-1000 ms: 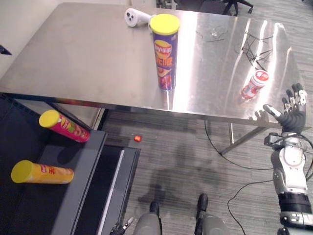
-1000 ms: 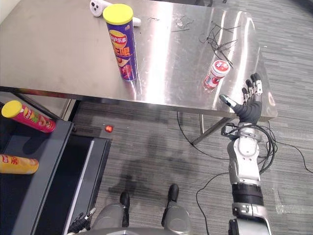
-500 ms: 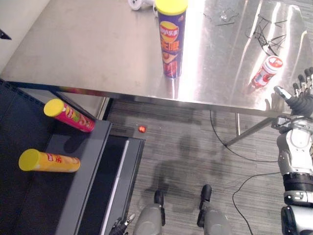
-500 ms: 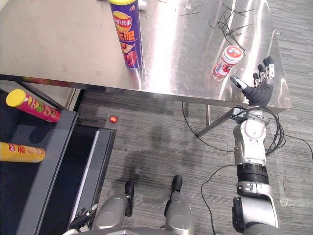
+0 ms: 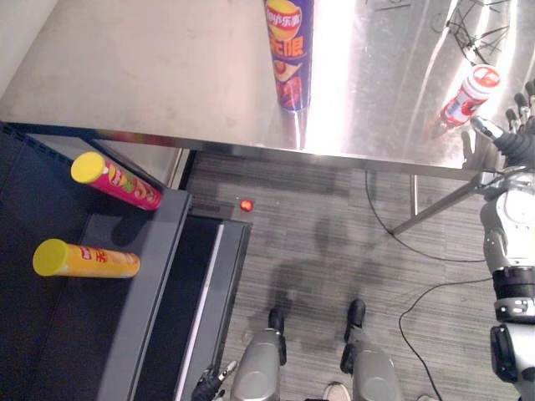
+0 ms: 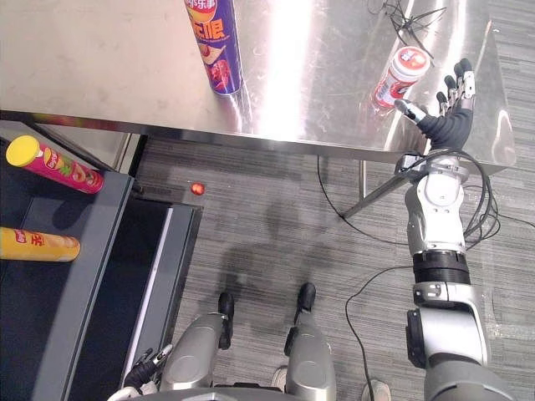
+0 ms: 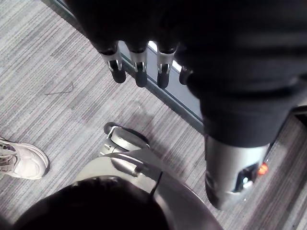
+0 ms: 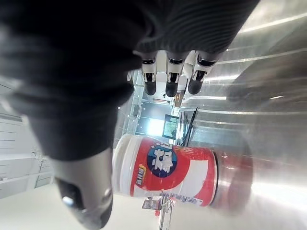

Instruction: Put the gum and the chips on the shelf.

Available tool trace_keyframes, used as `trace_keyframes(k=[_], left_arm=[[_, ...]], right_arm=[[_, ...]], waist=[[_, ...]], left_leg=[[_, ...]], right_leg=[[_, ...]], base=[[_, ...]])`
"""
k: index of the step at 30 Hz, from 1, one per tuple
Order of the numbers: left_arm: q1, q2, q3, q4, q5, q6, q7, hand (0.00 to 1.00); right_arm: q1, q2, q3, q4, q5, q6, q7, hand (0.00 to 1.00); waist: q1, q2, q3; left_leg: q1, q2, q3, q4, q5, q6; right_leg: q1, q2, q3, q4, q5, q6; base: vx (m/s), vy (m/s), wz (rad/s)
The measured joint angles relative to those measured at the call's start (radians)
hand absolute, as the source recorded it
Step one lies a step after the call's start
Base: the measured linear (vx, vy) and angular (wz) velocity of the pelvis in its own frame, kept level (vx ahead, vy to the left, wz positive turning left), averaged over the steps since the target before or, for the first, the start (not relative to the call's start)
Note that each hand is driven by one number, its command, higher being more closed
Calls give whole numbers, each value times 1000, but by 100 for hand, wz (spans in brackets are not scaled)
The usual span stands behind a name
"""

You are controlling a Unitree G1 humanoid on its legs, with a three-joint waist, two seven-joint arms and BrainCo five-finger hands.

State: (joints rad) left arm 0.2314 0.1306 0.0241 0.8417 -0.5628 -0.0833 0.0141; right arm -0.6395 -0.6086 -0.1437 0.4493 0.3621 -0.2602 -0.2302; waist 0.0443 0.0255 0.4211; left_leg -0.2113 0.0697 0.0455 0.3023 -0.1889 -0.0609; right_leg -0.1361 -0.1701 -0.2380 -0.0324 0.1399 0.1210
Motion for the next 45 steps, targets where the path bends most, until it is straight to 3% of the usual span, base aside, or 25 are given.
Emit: trace_keyframes(k=[13, 14, 23, 36, 42, 45], left_arm=[[0, 2, -22, -21, -24, 0, -19, 0], [0, 2, -27, -21, -24, 0, -19, 0], [0, 2, -57, -23, -26, -1, -20, 0], [0, 2, -61, -24, -25, -2, -20, 0], [1, 2, -59, -44, -24, -1, -18, 0], [1, 4, -55, -44, -21, 1, -15, 0]], right_arm=[[-119, -41, 44, 84, 2, 1, -4, 0], [-127, -42, 44, 90, 2, 1, -5, 100], [-186, -81, 81, 150, 10, 9, -22, 100], [-189, -80, 80, 146, 8, 3, -27, 100], [-93, -64, 69, -47, -24, -7, -21, 100], [-29, -16, 48, -179, -52, -8, 10, 100]], waist=[[27, 20, 28], [29, 22, 29], [46, 42, 42], [47, 44, 44], [45, 40, 41], [43, 32, 34]], left_leg=[[-21, -6, -32, 17, -1, 1], [-23, -6, -33, 18, 0, 1], [-31, -7, -42, 21, 0, 2], [-24, -9, -52, 11, 9, 3], [26, -10, -57, -55, 39, -2], [48, -6, -50, -90, 55, -8]], right_leg=[[2, -1, -28, 9, -5, -8], [1, -2, -28, 9, -6, -9], [-2, -2, -37, 14, -8, -11], [2, -2, -40, 18, -11, -15], [27, -2, -36, 19, -18, -25], [28, 2, -28, 19, -20, -27]], base=[[3, 7, 6], [-7, 7, 4], [2, 2, 1], [8, 4, 2], [0, -15, 4], [8, -32, -8]])
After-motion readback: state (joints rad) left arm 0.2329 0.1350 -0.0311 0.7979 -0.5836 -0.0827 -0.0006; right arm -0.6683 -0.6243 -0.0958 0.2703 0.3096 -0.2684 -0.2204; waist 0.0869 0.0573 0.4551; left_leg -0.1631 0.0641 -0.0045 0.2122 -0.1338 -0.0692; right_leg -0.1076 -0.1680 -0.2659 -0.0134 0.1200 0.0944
